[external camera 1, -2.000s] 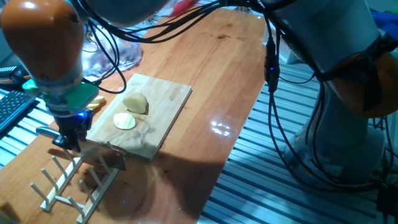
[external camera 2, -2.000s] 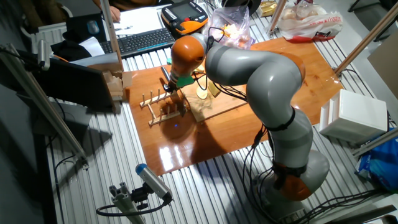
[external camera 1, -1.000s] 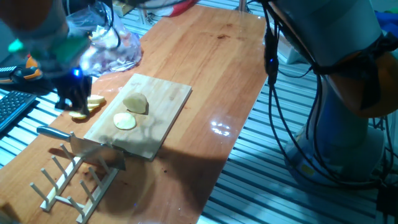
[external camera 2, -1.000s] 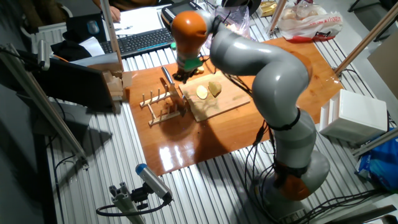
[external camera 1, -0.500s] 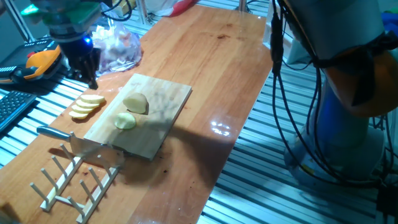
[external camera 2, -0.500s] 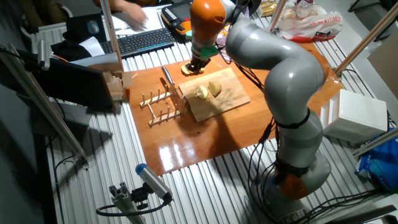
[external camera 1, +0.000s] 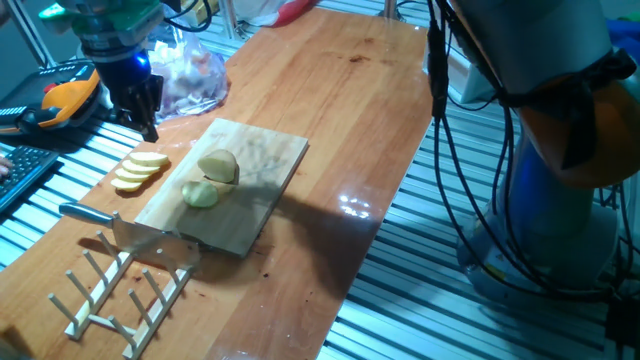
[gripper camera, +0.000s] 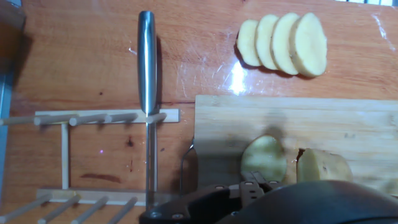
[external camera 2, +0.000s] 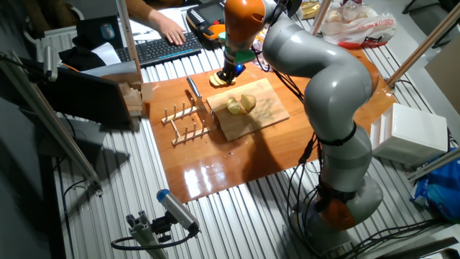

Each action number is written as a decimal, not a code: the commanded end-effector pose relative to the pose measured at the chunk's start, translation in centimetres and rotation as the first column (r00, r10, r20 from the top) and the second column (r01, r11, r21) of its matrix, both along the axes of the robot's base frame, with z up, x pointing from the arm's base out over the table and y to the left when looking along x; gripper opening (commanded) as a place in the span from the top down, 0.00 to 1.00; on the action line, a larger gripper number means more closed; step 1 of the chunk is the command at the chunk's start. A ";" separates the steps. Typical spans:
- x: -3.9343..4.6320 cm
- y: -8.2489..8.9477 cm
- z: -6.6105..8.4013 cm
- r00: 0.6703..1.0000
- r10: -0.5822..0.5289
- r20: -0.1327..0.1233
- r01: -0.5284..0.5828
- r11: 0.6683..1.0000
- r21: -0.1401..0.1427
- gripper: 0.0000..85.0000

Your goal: Chop the potatoes

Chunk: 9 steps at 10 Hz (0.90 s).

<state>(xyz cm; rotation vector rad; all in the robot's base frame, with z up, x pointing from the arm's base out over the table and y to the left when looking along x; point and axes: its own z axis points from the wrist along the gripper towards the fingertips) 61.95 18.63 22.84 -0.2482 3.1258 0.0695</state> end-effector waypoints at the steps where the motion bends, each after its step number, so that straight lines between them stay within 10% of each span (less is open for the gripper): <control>1: 0.01 -0.1 0.0 1.000 0.000 0.000 0.000 1.000 0.000 1.00; 9: -0.02 0.2 -0.1 1.000 0.018 0.004 -0.018 1.000 0.004 1.00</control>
